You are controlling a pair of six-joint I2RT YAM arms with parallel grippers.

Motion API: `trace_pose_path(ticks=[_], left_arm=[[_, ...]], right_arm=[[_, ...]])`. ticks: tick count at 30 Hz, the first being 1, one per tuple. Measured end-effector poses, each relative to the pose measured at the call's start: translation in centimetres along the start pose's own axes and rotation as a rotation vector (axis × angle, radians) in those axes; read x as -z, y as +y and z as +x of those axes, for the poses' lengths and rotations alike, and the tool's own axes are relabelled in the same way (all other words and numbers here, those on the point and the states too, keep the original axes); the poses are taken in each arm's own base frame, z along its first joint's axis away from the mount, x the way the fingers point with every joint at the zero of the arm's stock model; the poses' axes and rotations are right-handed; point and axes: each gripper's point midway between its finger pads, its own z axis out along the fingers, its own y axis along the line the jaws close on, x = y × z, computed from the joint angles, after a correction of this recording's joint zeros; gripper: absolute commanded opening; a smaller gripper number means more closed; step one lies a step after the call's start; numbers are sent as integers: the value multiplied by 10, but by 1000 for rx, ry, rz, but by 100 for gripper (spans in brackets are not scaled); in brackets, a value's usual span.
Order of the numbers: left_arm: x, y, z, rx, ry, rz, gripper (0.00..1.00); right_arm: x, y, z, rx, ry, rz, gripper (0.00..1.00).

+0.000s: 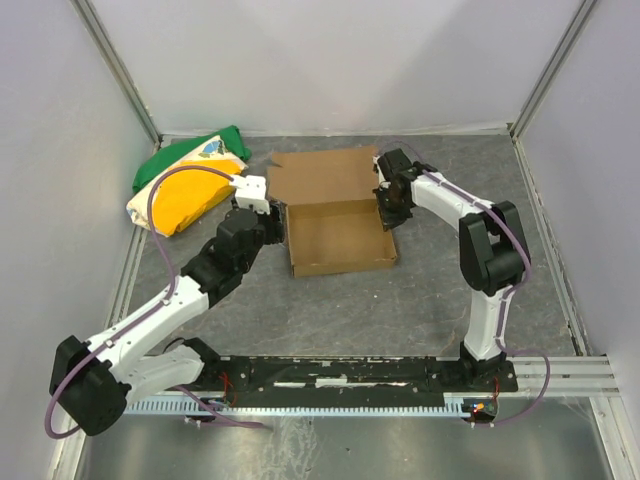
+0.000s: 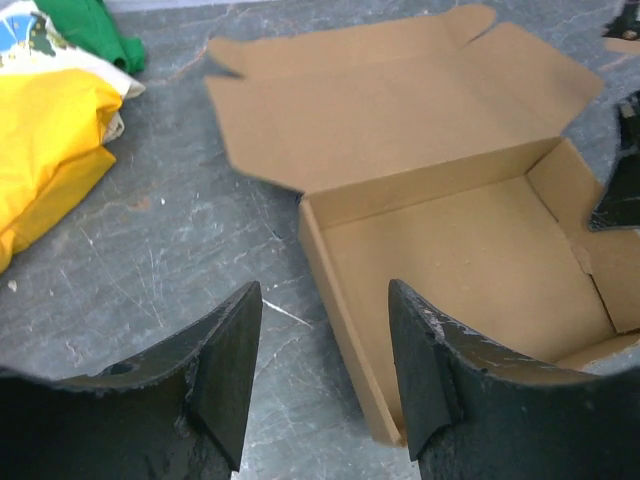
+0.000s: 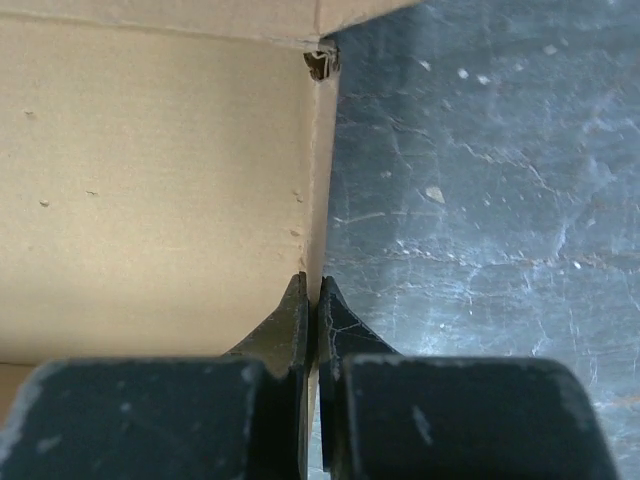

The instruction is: Fold the paper box

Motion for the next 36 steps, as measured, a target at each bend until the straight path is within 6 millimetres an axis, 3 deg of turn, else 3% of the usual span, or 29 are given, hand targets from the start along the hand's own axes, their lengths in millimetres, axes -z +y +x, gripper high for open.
trace_pose_path(ticks=[3,8,11,13,15,17,18,21,26,30,33,36], left_arm=[[0,5,5,34,17,-36,59],[-8,13,2,100,17,-118,61],[-23,18,-1,130,32,-167,62],[-42,24,-1,158,68,-202,63],[-66,31,0,201,119,-225,64],[-91,37,7,248,186,-232,65],[-102,39,14,265,223,-229,65],[-119,41,39,303,333,-214,66],[-122,28,80,307,497,-162,65],[-126,22,96,304,561,-146,65],[-129,23,104,303,585,-151,65],[-129,25,111,307,607,-153,65]], right_arm=[[4,-5,10,-59,-30,22,1],[21,-12,52,-110,-25,33,2],[30,-12,69,-128,-27,25,28],[34,-9,76,-151,-34,4,37],[38,-4,78,-179,-56,-26,53],[43,1,77,-216,-84,-53,90],[47,3,76,-236,-101,-64,100],[62,5,71,-278,-159,-78,99],[100,-14,50,-306,-292,16,99],[119,-33,9,-311,-335,77,96],[110,-46,-29,-319,-338,84,92],[90,-55,-45,-327,-299,75,86]])
